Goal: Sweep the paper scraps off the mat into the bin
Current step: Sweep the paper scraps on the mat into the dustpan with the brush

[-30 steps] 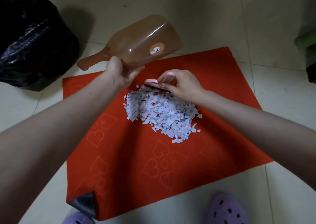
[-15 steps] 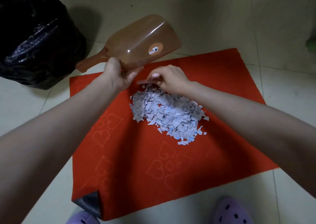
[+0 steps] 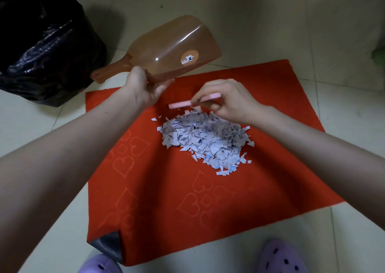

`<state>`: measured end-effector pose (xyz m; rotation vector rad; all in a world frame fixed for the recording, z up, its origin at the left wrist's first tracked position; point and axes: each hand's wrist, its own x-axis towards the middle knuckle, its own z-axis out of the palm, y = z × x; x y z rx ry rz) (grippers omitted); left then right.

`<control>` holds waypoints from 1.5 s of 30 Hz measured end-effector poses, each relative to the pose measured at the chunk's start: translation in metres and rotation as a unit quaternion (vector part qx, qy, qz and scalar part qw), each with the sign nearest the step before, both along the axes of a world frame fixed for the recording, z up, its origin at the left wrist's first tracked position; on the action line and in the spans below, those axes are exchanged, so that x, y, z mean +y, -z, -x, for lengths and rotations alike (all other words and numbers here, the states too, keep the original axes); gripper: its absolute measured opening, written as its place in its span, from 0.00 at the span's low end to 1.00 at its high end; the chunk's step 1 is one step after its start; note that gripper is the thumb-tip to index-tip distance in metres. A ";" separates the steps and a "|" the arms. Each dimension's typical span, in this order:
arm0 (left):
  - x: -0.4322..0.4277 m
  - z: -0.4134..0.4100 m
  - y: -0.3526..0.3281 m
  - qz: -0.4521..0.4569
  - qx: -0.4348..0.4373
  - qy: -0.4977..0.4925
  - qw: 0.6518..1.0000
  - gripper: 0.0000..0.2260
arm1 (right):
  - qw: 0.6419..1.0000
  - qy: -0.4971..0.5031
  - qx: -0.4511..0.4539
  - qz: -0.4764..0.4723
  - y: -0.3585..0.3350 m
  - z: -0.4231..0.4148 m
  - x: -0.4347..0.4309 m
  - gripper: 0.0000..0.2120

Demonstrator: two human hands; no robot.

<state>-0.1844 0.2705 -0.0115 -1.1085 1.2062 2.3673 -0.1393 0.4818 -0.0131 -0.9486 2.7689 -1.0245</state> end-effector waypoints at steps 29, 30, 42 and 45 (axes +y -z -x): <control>-0.020 -0.014 -0.008 0.003 0.010 0.012 1.000 0.13 | 0.928 0.294 -0.131 0.188 0.030 -0.049 -0.032 0.04; -0.017 -0.015 -0.008 0.001 0.010 0.018 1.000 0.12 | 0.925 0.301 -0.119 0.198 0.028 -0.051 -0.028 0.04; -0.004 -0.021 -0.010 0.003 0.006 0.024 1.000 0.15 | 0.923 0.279 -0.138 0.225 0.026 -0.056 -0.016 0.05; -0.001 -0.023 -0.011 0.003 0.014 0.015 1.000 0.15 | 0.937 0.235 -0.151 0.209 0.026 -0.063 -0.023 0.07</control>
